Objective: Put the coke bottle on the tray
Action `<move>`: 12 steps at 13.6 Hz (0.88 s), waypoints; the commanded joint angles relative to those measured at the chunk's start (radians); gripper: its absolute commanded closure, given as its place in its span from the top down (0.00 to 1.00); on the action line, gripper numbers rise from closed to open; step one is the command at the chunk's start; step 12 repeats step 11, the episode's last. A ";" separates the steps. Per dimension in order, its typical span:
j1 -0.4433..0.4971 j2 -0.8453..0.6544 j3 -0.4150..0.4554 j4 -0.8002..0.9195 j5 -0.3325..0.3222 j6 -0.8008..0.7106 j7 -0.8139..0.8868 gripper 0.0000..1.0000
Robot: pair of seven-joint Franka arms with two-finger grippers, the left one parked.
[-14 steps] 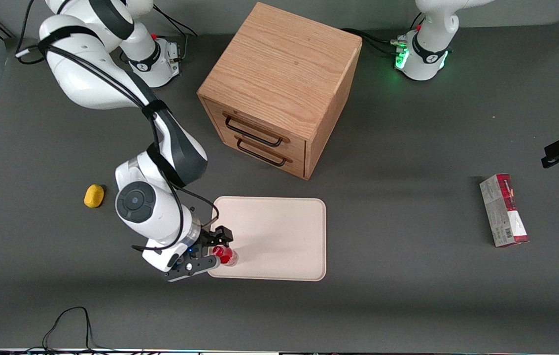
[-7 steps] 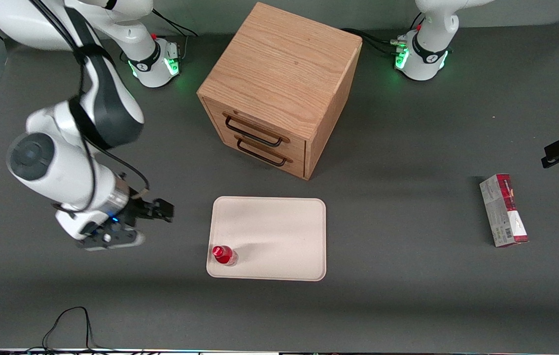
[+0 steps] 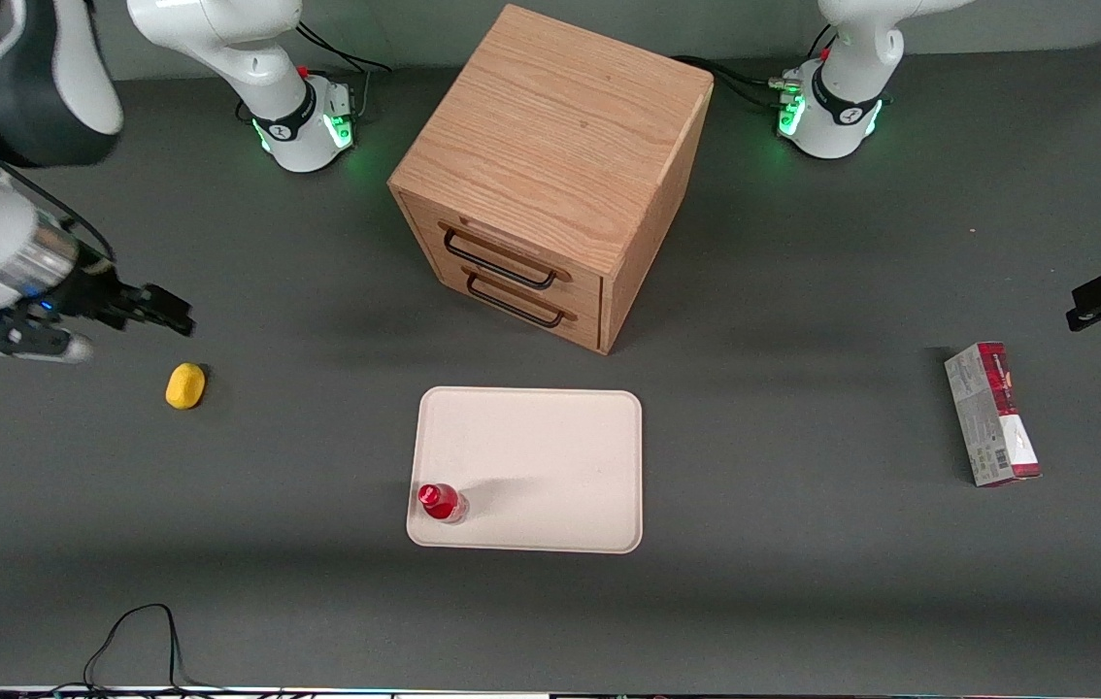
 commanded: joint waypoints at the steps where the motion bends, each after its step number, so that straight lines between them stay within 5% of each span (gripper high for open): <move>1: 0.012 -0.098 -0.088 -0.063 -0.018 -0.057 -0.062 1.00; 3: 0.012 -0.110 -0.096 -0.025 -0.084 -0.075 -0.111 1.00; 12: 0.038 -0.012 -0.086 0.167 -0.072 -0.132 -0.107 1.00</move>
